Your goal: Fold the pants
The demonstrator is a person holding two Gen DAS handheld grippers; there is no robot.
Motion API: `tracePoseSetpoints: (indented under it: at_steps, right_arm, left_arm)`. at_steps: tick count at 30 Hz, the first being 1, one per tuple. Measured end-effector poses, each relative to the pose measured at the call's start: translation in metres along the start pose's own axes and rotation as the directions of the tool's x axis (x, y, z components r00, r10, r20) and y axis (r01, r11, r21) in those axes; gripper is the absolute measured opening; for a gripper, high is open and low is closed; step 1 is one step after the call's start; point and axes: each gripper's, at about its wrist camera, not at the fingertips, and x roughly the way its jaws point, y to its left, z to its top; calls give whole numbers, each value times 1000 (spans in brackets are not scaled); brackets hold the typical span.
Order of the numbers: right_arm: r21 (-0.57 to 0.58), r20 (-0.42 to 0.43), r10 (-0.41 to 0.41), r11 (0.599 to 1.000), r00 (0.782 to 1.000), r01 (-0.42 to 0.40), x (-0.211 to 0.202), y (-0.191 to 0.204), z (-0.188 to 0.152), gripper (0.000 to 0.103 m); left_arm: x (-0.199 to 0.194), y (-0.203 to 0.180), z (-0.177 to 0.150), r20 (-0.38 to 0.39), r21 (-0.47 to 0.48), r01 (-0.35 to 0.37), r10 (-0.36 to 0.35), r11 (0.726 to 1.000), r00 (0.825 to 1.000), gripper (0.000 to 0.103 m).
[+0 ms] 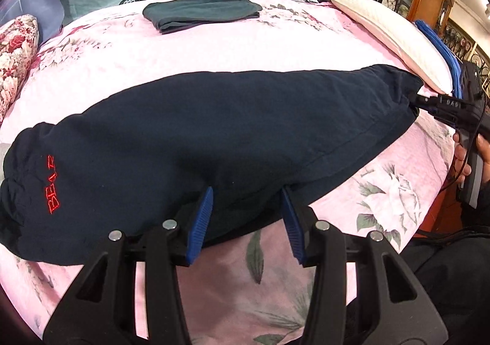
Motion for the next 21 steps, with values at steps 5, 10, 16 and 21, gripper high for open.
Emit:
tracePoseSetpoints:
  at_steps: [5,10,16,21]
  right_arm:
    - [7,2,3,1000,1000,-3,4,0,-1,43]
    - [3,0,-18,1000,1000,18,10,-1,1,22]
    - [41,-8,24,999,1000,-24,12,-6,4,6]
    - [22,30,77,997,997,-78,-4,6,19,5]
  left_arm:
    - [-2,-18,-1,-8,89,14,-13,996,1000,45]
    - [10,-26,3,-19,130,-38,41,991,999,45]
    - [6,-9,17,10,39,-22,21,999,1000,12]
    - [-14,-2,24,62,18,-8,6,1000,998,7]
